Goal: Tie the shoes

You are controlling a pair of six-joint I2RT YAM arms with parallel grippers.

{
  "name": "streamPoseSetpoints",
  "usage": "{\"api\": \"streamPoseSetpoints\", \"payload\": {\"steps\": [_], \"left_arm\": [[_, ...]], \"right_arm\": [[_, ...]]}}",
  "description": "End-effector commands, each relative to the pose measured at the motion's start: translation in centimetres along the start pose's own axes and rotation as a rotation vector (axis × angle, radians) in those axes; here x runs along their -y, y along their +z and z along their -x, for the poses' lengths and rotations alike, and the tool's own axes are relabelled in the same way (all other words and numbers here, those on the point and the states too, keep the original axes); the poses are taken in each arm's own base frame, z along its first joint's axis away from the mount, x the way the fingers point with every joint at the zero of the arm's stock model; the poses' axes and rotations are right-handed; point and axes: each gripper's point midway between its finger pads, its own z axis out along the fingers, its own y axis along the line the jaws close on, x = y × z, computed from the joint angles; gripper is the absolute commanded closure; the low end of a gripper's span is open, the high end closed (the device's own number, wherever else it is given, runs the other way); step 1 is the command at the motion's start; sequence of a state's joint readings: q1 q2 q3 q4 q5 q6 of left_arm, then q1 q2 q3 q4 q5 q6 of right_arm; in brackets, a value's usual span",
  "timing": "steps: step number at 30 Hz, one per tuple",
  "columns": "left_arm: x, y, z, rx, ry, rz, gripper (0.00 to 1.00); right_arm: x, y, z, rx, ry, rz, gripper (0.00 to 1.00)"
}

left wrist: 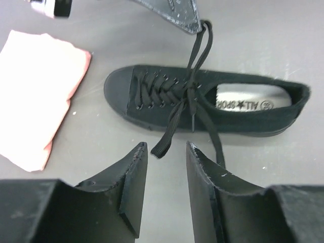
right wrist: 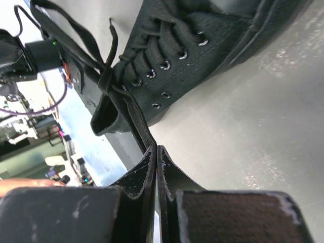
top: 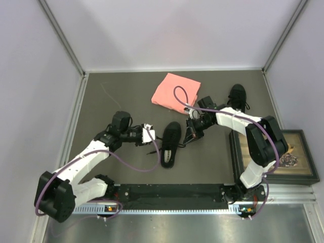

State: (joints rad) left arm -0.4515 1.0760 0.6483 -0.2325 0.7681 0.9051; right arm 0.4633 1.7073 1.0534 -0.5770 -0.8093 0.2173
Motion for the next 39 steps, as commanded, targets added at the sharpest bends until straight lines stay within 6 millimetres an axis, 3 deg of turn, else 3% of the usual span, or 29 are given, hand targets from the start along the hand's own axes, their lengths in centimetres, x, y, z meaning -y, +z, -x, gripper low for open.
{"api": "streamPoseSetpoints", "payload": {"steps": [1, 5, 13, 19, 25, 31, 39], "left_arm": [[1.3, 0.6, 0.5, 0.031, -0.013, -0.056, 0.59], [2.0, 1.3, 0.0, 0.018, -0.015, -0.098, 0.63], [3.6, 2.8, -1.0, -0.02, 0.028, -0.174, 0.64], [3.4, 3.8, -2.1, -0.056, 0.039, -0.166, 0.6], [3.4, 4.0, -2.3, -0.057, 0.044, -0.165, 0.61], [3.0, 4.3, -2.3, -0.058, 0.03, -0.157, 0.61], [2.8, 4.6, -2.5, -0.062, 0.019, -0.16, 0.61]], "right_arm": [[-2.4, -0.6, 0.1, 0.011, -0.114, 0.034, 1.0], [-2.1, -0.1, -0.3, -0.008, -0.135, 0.015, 0.99], [-1.3, 0.4, 0.2, -0.018, -0.168, -0.02, 0.84], [-1.2, -0.2, 3.4, 0.022, -0.305, -0.085, 0.75], [-1.1, -0.6, 5.1, 0.044, -0.505, -0.125, 0.68], [-2.2, 0.5, 4.4, -0.003, -0.624, -0.087, 0.68], [-2.8, 1.9, 3.0, -0.054, -0.651, -0.06, 0.64]]}}
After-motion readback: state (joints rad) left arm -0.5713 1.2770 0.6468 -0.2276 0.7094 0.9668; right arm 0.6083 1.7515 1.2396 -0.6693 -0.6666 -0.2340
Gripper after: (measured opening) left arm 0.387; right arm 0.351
